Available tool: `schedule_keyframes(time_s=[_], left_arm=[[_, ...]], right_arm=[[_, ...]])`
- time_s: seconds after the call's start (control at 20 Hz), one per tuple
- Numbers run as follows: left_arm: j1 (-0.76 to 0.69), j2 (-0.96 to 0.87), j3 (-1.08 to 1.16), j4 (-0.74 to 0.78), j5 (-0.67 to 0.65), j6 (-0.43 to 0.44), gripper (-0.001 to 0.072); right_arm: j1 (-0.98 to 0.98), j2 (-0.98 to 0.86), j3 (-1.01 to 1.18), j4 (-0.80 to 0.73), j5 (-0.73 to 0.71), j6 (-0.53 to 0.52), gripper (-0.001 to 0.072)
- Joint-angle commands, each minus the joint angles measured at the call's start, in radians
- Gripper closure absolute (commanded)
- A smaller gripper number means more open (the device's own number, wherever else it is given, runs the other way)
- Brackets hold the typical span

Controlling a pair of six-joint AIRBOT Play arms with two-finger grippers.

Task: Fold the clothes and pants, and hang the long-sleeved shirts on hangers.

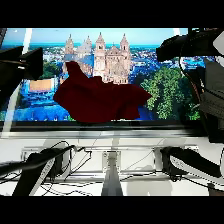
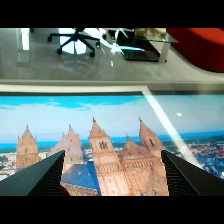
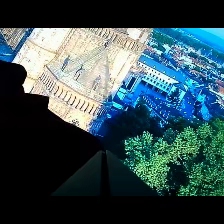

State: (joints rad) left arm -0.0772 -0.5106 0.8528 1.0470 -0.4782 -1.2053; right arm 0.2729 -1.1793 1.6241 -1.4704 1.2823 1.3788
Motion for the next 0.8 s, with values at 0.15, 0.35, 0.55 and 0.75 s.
schedule_keyframes(time_s=[0.15,0.35,0.55,0.75], left_arm=[[0.001,0.001,0.001,0.000,0.000,0.000,0.0019],[0.001,0.001,0.001,0.000,0.000,0.000,0.0019],[0.001,0.001,0.001,0.000,0.000,0.000,0.0019],[0.001,0.001,0.001,0.000,0.000,0.000,0.0019]], right_arm=[[0.001,-0.001,0.000,0.000,0.000,0.000,0.0696],[0.001,-0.001,0.000,0.000,0.000,0.000,0.0696],[0.001,-0.001,0.000,0.009,-0.077,0.000,0.0696],[-0.022,-0.016,-0.005,-0.080,-0.079,-0.019,0.0696]])
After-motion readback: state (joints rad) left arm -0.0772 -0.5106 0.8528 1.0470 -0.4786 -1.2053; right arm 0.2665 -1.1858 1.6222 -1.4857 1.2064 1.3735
